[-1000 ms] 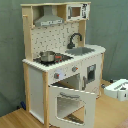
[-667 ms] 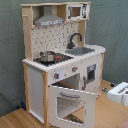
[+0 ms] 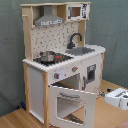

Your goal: Play with the kitchen

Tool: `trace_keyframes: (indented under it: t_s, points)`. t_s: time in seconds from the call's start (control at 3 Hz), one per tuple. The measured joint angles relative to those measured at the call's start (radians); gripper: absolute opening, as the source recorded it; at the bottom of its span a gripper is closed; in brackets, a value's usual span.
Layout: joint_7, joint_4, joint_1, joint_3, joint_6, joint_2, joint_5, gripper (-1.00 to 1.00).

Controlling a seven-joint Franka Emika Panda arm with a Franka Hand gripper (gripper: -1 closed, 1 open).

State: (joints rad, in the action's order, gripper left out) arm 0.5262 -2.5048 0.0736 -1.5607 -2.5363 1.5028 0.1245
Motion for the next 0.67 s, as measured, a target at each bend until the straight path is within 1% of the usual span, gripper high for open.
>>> trace_keyframes:
  t_s: [0.33, 0.67]
  points:
    - [-0.09, 0.055, -0.067, -0.001, -0.02, 0.008, 0.014, 1.0]
    - [-0.155, 0.1, -0.125, -0.001, -0.045, 0.008, 0.027, 1.0]
